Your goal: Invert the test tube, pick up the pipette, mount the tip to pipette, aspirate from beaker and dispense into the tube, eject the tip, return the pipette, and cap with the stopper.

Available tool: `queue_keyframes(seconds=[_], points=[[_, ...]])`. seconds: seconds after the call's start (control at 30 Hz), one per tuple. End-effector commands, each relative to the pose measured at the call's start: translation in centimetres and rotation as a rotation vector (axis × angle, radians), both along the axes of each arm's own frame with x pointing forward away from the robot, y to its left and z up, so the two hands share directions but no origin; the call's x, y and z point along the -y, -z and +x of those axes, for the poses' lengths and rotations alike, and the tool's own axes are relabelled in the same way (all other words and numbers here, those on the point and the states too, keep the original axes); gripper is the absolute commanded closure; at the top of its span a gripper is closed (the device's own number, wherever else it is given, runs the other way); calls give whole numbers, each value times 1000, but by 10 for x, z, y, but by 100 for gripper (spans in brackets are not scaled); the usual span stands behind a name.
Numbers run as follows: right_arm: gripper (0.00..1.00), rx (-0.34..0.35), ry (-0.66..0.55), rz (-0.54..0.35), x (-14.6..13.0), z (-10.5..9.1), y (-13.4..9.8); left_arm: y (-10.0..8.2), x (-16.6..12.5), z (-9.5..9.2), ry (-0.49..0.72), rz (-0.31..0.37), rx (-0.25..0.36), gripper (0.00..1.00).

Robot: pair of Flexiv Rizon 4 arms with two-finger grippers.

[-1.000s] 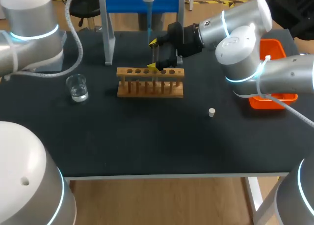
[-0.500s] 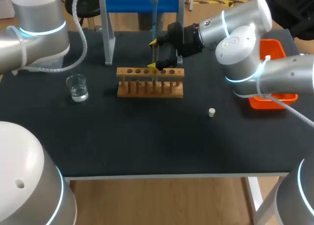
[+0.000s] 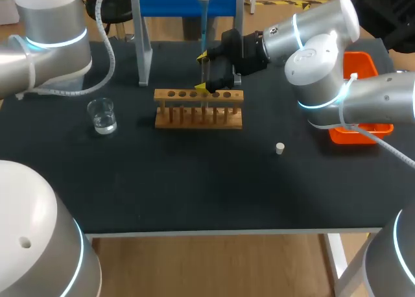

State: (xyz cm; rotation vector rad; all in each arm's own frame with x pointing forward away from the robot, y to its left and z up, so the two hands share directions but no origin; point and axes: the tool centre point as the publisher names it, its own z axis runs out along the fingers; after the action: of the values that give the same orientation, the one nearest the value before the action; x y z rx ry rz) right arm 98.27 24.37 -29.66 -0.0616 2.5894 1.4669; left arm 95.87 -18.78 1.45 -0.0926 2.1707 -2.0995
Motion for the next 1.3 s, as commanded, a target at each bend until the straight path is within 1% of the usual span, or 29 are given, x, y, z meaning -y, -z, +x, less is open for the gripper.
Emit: queue_keyframes(seconds=[0.03, 0.73, 0.83, 1.0, 1.3], points=[[0, -1, -2, -3, 1, 0, -1, 0, 0, -1, -2, 0, 0, 100], [0, -1, -2, -3, 1, 0, -1, 0, 0, -1, -2, 0, 0, 100], [0, -1, -2, -3, 1, 0, -1, 0, 1, 0, 16, 4, 35, 100], [0, -1, -2, -3, 1, 0, -1, -1, 4, 0, 34, 12, 65, 100], [0, -1, -2, -3, 1, 0, -1, 3, 7, 0, 46, 10, 64, 100]])
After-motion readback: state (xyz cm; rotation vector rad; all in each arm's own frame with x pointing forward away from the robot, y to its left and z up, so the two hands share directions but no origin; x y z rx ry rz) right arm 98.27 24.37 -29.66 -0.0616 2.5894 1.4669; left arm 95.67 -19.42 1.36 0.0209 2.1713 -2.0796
